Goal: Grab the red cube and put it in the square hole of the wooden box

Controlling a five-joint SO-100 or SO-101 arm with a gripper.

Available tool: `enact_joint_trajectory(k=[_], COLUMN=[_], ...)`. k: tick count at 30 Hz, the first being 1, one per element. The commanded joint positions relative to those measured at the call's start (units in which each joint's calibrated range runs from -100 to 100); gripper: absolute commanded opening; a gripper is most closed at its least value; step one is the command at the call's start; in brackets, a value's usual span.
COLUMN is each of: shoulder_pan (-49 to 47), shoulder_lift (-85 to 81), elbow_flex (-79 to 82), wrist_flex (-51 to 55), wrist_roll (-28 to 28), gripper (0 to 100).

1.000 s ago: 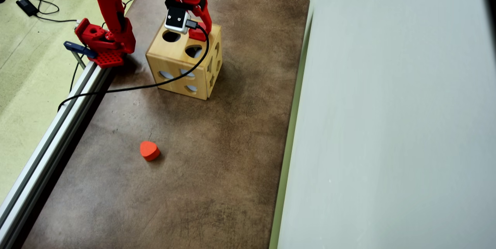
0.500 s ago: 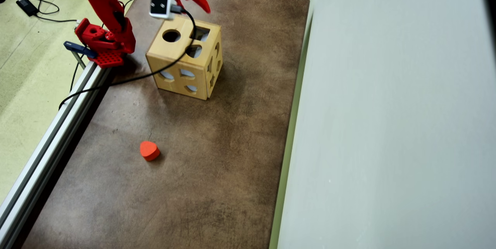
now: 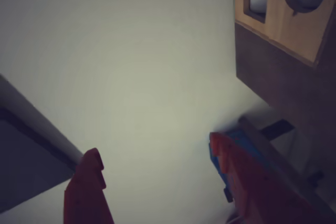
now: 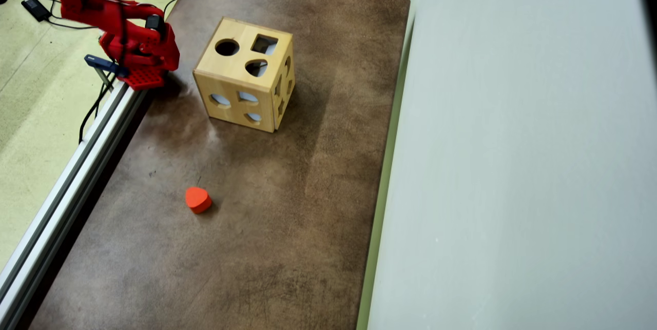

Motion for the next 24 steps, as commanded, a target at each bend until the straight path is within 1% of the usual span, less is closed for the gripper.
enact_joint_trajectory(k=[1,6,10,14,16,18,23,24], shoulder_pan=[5.84,15.95,19.81,20.55,20.55,20.55,20.55,20.55], shoulder_lift=[-10.41,-12.79,-12.79,-12.79,-12.79,-12.79,-12.79,-12.79], elbow_flex=[2.51,1.70,1.79,2.42,2.42,2.42,2.24,2.24], wrist_flex=[-0.07,0.41,0.49,0.49,0.49,0.49,0.49,0.49], wrist_roll=[0.44,0.44,0.49,0.54,0.54,0.54,0.54,0.54], gripper=[32,32,32,31,27,22,2,0])
